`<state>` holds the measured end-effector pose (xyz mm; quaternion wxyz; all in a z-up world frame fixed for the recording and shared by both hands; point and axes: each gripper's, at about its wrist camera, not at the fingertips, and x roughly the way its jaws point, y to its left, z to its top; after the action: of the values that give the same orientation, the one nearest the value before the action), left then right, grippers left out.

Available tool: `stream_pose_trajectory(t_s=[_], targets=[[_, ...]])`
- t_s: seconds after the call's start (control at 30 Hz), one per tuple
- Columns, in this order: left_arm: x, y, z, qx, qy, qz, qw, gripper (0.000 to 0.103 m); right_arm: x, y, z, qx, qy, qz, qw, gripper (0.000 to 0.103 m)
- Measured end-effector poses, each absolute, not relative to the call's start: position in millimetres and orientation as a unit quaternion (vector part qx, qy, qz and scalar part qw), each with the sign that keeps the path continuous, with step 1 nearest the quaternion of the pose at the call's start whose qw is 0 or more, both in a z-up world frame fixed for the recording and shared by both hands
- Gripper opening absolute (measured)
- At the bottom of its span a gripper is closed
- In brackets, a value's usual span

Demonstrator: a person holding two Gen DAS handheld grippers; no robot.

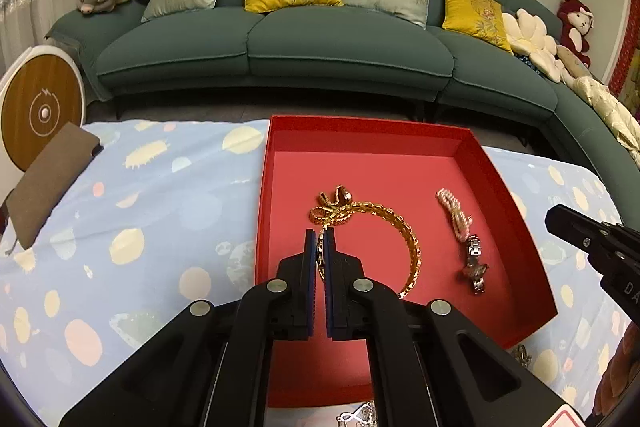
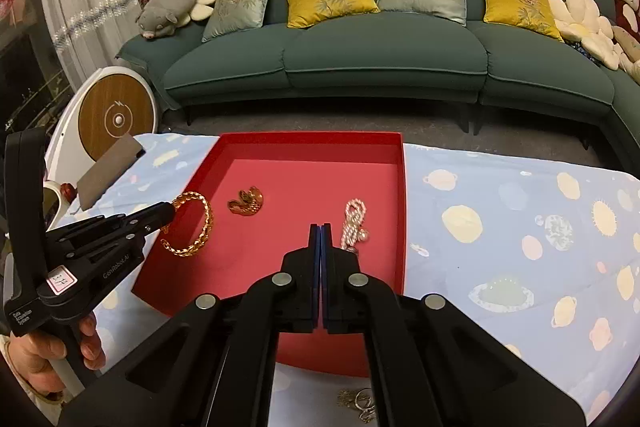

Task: Organize jewelry
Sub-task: 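Carry the gold bangle and silver watch into the red box and release both, then withdraw both grippers from the box toward the remaining jewelry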

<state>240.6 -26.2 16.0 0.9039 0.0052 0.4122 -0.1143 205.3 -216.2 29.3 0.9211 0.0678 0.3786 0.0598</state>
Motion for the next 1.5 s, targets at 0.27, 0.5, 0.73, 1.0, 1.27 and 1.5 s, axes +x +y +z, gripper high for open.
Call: stream_pose_trajectory(t_s=[0.27, 0.5, 0.73, 1.0, 1.27, 1.5], targets=[[245, -26, -6, 0.024, 0.435, -0.103, 0.894, 0.008, 207, -229, 4, 0.091, 0.414, 0.042, 0.905, 0.0], [245, -22, -4, 0.02, 0.429, -0.101, 0.897, 0.043, 201, -218, 2, 0.081, 0.42, 0.046, 0.903, 0.002], [230, -5, 27, 0.001, 0.4, -0.093, 0.912, 0.043, 182, -221, 16, 0.073, 0.41, 0.037, 0.909, 0.012], [201, 21, 61, -0.031, 0.379, -0.094, 0.92, 0.043, 150, -233, 35, 0.143, 0.381, 0.033, 0.913, 0.025], [162, 28, 54, -0.013, 0.382, -0.097, 0.919, 0.043, 133, -226, 41, 0.105, 0.384, 0.034, 0.917, 0.03], [138, 35, 17, -0.002, 0.429, -0.104, 0.897, 0.043, 111, -239, 20, 0.077, 0.415, 0.022, 0.906, 0.032]])
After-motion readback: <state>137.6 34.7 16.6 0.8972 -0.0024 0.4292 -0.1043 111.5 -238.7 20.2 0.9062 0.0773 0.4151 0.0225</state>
